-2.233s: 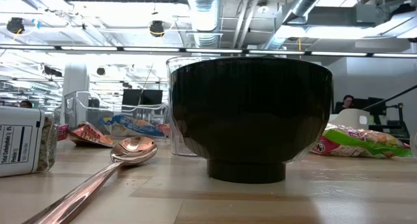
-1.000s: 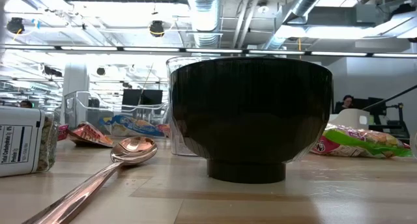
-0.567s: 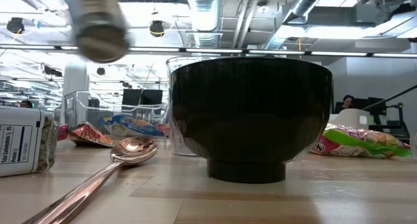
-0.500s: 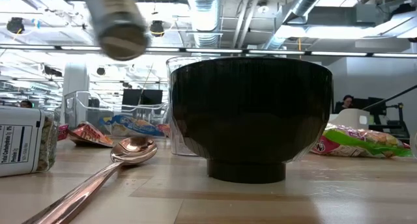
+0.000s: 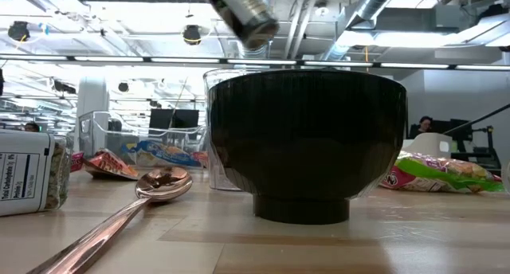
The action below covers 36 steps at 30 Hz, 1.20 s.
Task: Pick & Place Food Item
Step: Put the gold spice bottle into the bottom transparent bin
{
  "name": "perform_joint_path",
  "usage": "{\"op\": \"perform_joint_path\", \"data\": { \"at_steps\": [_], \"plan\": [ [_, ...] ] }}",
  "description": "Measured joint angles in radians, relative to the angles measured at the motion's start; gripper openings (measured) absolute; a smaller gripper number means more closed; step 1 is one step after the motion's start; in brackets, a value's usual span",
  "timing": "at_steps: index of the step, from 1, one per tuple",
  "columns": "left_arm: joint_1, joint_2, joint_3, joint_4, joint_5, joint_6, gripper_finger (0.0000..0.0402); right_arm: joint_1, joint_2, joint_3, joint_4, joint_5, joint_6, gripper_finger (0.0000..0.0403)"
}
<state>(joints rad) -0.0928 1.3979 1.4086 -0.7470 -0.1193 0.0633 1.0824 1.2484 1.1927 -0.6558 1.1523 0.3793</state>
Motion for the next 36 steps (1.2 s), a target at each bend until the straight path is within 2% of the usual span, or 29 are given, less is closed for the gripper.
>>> {"op": "perform_joint_path", "data": {
  "at_steps": [9, 13, 22, 36],
  "plan": [
    [0.081, 0.209, 0.253, -0.077, 0.003, 0.121, 0.0273, 0.000, 0.000, 0.000, -0.023, -0.001, 0.015, 0.0240],
    [0.111, 0.288, 0.324, -0.149, 0.003, 0.139, 0.0273, 0.000, 0.000, 0.000, -0.025, -0.003, 0.015, 0.0240],
    [0.164, 0.417, 0.340, -0.215, -0.007, 0.139, 0.0273, 0.000, 0.000, 0.000, -0.027, -0.003, 0.015, 0.0240],
    [0.164, 0.550, 0.340, -0.262, -0.015, 0.136, 0.0273, 0.000, 0.000, 0.000, -0.080, -0.004, 0.075, 0.0240]
  ]
}}
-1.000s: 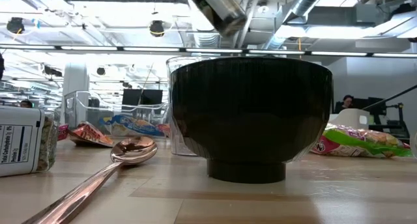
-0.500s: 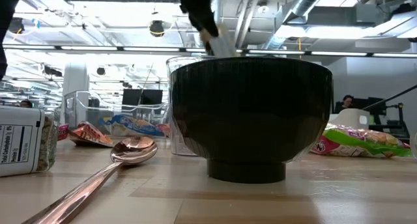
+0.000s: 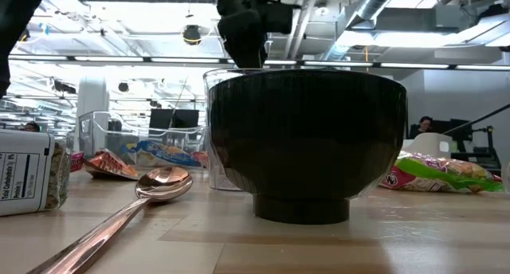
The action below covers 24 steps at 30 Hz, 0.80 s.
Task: Pick & Place Food Item
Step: Put the gold spice bottle into the bottom transparent bin
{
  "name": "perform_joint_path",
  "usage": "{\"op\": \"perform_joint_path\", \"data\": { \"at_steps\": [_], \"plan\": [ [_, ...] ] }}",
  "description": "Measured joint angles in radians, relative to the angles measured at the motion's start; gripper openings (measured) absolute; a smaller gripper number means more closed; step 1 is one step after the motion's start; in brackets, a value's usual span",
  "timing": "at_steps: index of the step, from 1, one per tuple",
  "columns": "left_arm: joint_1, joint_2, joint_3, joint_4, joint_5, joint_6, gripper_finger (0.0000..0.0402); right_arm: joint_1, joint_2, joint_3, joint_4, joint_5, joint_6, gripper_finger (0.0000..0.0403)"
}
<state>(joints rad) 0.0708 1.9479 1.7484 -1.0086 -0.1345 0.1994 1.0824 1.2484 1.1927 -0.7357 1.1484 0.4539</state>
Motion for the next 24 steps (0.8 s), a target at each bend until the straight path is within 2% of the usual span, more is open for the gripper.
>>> {"op": "perform_joint_path", "data": {
  "at_steps": [10, 16, 24],
  "plan": [
    [0.002, 0.000, -0.016, -0.010, 0.001, -0.031, 0.0282, 0.000, 0.000, 0.000, -0.013, 0.000, 0.011, 0.0240],
    [0.002, 0.000, -0.016, -0.012, 0.002, -0.032, 0.0274, 0.000, 0.000, 0.000, -0.013, 0.000, 0.011, 0.0240],
    [0.000, 0.000, -0.016, -0.001, 0.035, -0.048, 0.0282, 0.000, 0.000, 0.000, -0.013, 0.000, 0.011, 0.0240]
  ]
}}
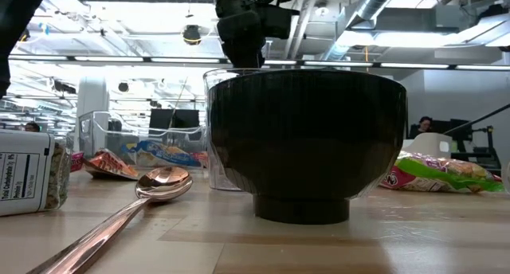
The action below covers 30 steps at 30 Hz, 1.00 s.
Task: Pick & Place Food Item
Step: Put the gold spice bottle into the bottom transparent bin
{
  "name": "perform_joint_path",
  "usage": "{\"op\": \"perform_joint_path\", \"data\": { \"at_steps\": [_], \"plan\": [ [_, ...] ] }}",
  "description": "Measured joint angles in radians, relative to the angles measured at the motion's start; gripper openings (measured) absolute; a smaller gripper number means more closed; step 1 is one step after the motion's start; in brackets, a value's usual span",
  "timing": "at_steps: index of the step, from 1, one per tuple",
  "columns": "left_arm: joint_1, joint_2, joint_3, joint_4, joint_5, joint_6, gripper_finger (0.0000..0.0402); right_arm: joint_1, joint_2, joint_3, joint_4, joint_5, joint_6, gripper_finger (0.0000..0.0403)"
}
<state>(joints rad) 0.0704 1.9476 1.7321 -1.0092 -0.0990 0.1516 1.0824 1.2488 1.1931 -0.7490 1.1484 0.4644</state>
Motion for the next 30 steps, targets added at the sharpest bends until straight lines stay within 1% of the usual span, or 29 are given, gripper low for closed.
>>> {"op": "perform_joint_path", "data": {
  "at_steps": [4, 8, 19, 30],
  "plan": [
    [0.000, 0.000, 0.000, 0.001, 0.000, 0.000, 0.0275, 0.000, 0.000, 0.000, 0.000, 0.000, 0.000, 0.0240],
    [0.000, 0.000, -0.001, 0.001, 0.000, -0.002, 0.0281, 0.000, 0.000, 0.000, 0.000, 0.000, 0.000, 0.0240],
    [0.003, -0.003, -0.116, 0.084, 0.000, 0.000, 0.0281, 0.000, 0.000, 0.000, 0.000, 0.000, 0.000, 0.0240],
    [0.009, -0.004, -0.137, 0.122, 0.000, 0.006, 0.0287, 0.000, 0.000, 0.000, 0.000, 0.000, 0.000, 0.0240]
  ]
}}
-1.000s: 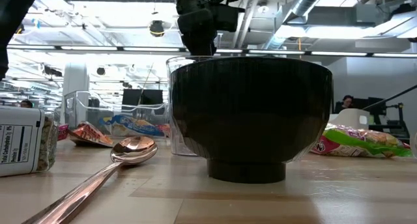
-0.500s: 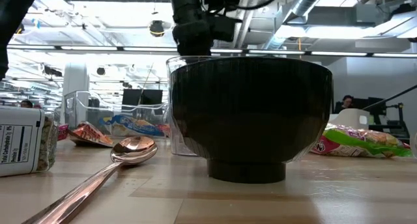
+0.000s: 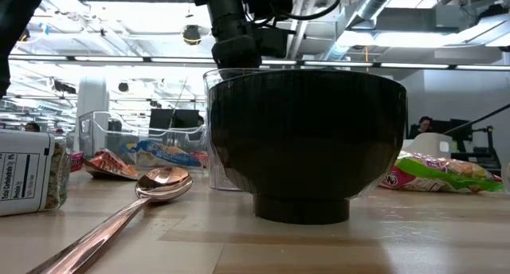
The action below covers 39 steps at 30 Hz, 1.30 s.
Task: Pick & Place Food Item
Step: Put the gold spice bottle into the bottom transparent bin, then put the white spice bottle into the bottom transparent bin
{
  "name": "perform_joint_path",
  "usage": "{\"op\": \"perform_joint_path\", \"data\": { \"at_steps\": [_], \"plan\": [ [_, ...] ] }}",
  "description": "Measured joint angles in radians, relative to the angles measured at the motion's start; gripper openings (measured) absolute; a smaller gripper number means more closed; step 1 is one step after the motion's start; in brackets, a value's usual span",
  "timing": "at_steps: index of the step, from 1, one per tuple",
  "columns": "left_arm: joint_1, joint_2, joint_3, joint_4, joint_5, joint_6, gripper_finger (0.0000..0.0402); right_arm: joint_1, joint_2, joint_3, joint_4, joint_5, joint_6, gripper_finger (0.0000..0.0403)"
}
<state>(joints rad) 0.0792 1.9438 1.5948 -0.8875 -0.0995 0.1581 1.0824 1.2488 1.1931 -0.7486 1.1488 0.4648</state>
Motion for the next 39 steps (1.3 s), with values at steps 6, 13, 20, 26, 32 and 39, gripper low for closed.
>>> {"op": "perform_joint_path", "data": {
  "at_steps": [6, 13, 20, 26, 32, 39],
  "plan": [
    [0.000, -0.005, -0.003, -0.003, -0.022, 0.002, 0.0311, 0.000, 0.000, 0.000, -0.001, -0.003, 0.007, 0.0240],
    [0.000, -0.073, -0.002, 0.015, -0.032, 0.020, 0.0337, 0.000, 0.000, 0.001, -0.002, -0.003, 0.007, 0.0240],
    [-0.004, -0.237, -0.002, 0.007, -0.002, 0.018, 0.0345, 0.000, 0.000, 0.001, -0.003, -0.003, 0.007, 0.0240],
    [-0.023, -0.410, -0.005, -0.007, 0.207, -0.060, 0.0337, 0.000, 0.000, 0.001, -0.002, -0.003, 0.007, 0.0240],
    [-0.098, -0.520, -0.006, -0.081, 0.223, -0.156, 0.0326, 0.000, 0.000, 0.001, -0.001, -0.003, 0.007, 0.0240],
    [-0.224, -0.587, -0.071, -0.204, 0.161, -0.337, 0.0314, 0.000, 0.000, 0.001, 0.001, -0.003, 0.007, 0.0240]
  ]
}}
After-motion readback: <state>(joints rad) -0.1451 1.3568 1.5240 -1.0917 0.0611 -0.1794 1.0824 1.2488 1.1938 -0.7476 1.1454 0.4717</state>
